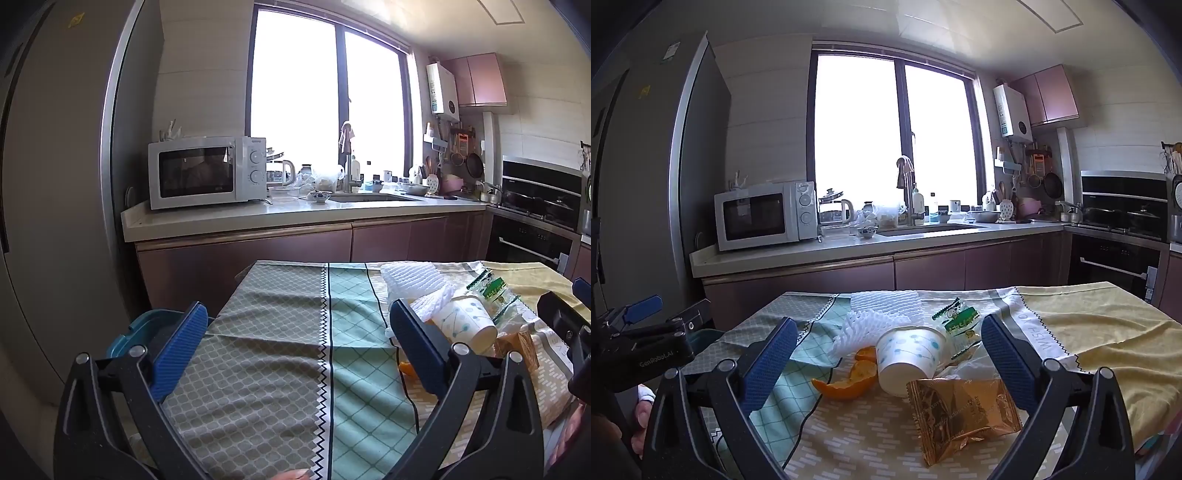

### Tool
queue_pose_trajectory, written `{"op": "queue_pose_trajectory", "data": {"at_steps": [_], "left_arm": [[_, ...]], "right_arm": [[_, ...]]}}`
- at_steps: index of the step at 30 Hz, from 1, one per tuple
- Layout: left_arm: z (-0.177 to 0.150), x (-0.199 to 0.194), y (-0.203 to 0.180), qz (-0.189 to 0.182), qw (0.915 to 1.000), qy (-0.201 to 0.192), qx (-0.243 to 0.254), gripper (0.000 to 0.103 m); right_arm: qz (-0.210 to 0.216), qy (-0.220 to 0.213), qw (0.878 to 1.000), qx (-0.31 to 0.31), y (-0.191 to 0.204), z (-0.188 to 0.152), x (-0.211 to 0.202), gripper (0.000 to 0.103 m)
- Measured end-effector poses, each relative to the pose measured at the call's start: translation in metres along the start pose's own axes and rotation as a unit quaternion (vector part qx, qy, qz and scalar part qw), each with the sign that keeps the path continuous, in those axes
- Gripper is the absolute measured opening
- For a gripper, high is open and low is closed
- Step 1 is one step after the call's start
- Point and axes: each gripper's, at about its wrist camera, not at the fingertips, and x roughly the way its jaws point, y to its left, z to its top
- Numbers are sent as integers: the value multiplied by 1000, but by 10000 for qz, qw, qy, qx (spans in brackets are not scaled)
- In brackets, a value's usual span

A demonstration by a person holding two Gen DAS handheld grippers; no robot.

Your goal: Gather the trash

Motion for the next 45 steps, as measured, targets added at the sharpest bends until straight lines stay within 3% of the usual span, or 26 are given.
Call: {"op": "queue_pose_trajectory", "data": {"at_steps": [45], "left_arm": [[2, -11, 10, 112, 9999, -57, -102, 97]], "right_arm": [[53, -46, 10000, 45, 4, -1, -8, 96]]}}
